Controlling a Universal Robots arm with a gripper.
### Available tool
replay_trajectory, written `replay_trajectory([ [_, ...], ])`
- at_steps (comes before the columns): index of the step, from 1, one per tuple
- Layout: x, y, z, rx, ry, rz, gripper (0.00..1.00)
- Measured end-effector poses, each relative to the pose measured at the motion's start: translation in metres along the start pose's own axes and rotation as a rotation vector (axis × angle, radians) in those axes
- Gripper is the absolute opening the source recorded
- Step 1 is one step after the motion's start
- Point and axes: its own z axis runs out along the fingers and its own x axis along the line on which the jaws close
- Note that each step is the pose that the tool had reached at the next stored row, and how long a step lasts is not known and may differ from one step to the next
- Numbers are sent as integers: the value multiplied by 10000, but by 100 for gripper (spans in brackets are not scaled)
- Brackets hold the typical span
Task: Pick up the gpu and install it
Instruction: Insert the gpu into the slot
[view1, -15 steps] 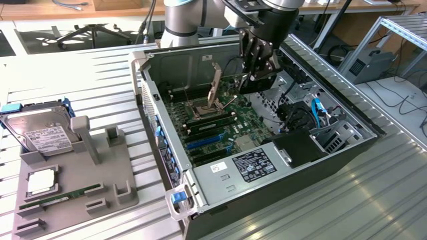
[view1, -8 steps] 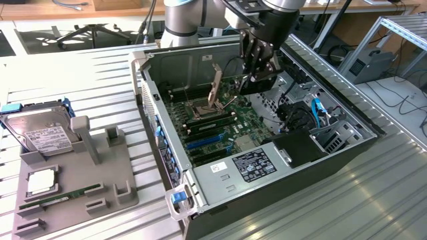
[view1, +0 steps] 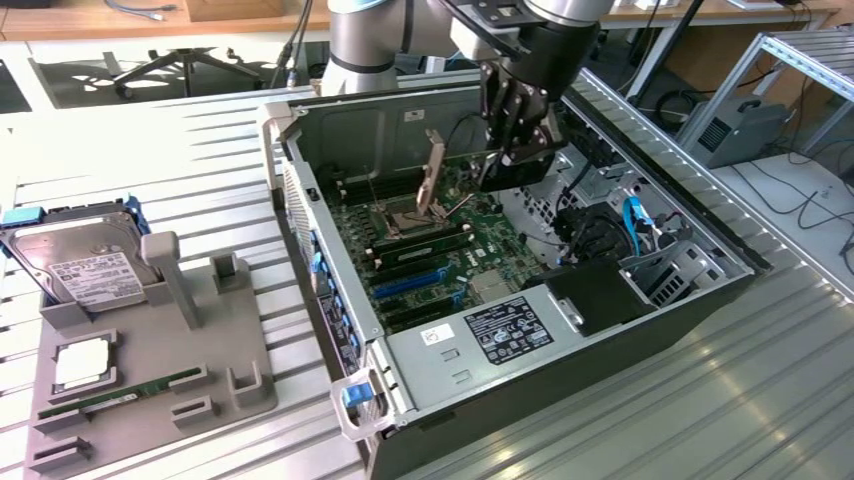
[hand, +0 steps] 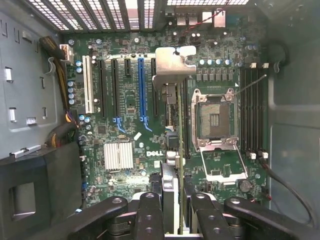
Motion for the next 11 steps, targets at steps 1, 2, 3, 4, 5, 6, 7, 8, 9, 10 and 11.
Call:
replay_trajectory([
  [1,2,0,0,0,1,0,27],
  [2,5,0,1,0,0,0,27],
  [3,7,0,2,0,0,0,27],
  [4,10,0,2,0,0,0,27],
  [5,12,0,3,0,1,0,27],
  [6,15,1,3,0,0,0,27],
  [7,18,0,4,0,1,-1,27],
  [8,20,1,4,0,1,0,27],
  [9,23,1,5,0,0,0,27],
  [10,26,1,6,0,0,0,27],
  [11,29,1,7,0,0,0,27],
])
